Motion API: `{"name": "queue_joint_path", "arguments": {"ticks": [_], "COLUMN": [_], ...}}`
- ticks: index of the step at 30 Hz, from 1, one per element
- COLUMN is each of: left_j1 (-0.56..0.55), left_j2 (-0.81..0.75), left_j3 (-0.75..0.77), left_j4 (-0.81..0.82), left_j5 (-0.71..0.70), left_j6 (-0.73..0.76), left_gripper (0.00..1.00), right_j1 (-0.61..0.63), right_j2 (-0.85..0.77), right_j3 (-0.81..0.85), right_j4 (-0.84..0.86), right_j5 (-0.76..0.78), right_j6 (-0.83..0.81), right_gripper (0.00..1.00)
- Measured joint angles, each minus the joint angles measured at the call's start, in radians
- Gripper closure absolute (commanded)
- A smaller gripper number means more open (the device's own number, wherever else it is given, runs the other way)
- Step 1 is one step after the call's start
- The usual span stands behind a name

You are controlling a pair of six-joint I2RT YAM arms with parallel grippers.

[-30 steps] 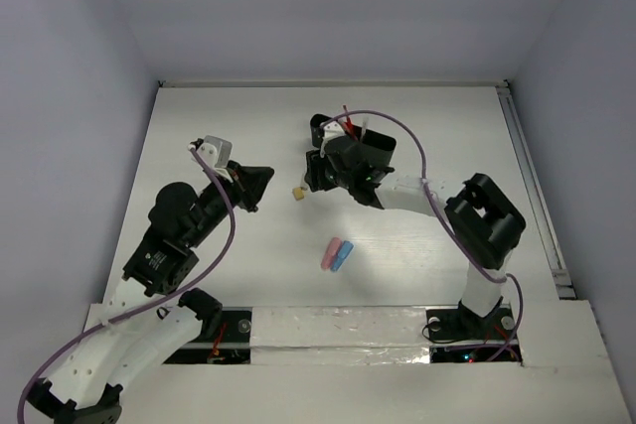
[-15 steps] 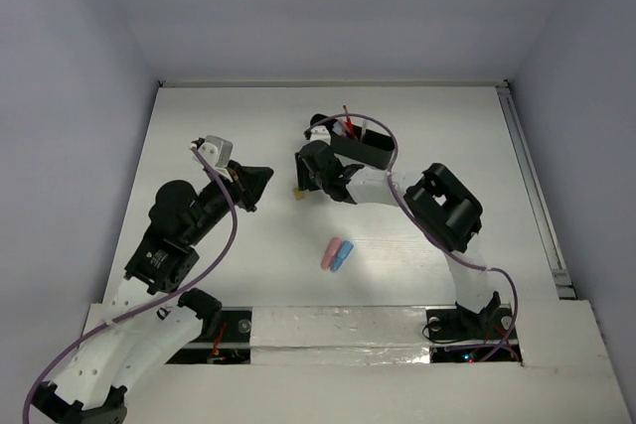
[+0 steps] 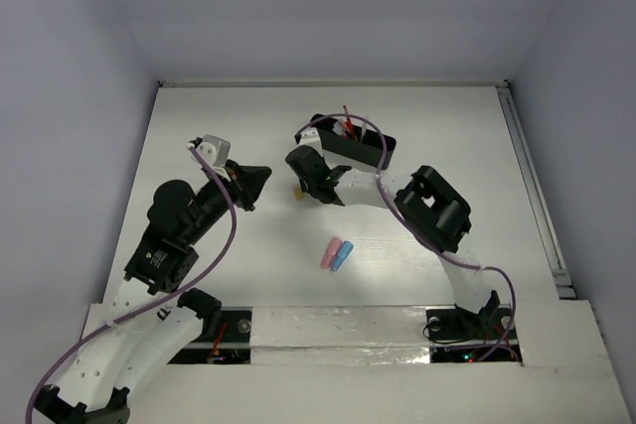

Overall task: Sort the stationery into containers
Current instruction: Pick up the stationery from the center of the board, then place the stationery in the storage box.

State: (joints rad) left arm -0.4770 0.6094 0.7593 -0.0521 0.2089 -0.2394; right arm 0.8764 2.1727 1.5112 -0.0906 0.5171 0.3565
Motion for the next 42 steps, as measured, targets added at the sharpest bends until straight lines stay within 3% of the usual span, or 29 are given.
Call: {"name": "queue_joint_path", "arguments": {"ticks": [2,6,13,20,23,32,42], "left_j1": [0.002,0.005,0.014,0.014,-0.01,-0.291,-0.431], "left_j2": [-0.002,-0.002,0.039,0.169,0.249,0.342,0.562], "left_j3": [0.0,0.0,0.0,0.0,0.0,-0.024,-0.097], "left_j4": [0.0,0.0,-0.003,-0.009,-0.016,-0.013,0.048], "left_j5": [0.0,-0.004,-0.026,0.025,0.042,-0.096,-0.217], "left_j6": [0.0,-0.001,-0.005,-0.027,-0.055,-0.16,-0.222], "left_gripper": [1.0,0.97,0.86,0.88,0.88,0.86,0.64], "right_j1": [0.0,-0.001,-0.031,-0.204,-0.287,-0.384,-0.399], "right_j2": [0.002,-0.027,-0.315,-0.559,-0.553,-0.476,-0.454], "right_j3": [0.004,-0.029,-0.159,-0.223,-0.251,-0.279,-0.279], "right_j4": [-0.002,0.014,0.057,0.137,0.137,0.076,0.053], "right_j5": [0.002,-0.002,-0.026,-0.043,-0.053,-0.138,-0.177], "right_j6": [-0.004,-0.016,-0.067,-0.076,-0.078,-0.128,-0.148], "right_gripper": [0.96,1.0,1.0,1.0,1.0,1.0,0.97]}}
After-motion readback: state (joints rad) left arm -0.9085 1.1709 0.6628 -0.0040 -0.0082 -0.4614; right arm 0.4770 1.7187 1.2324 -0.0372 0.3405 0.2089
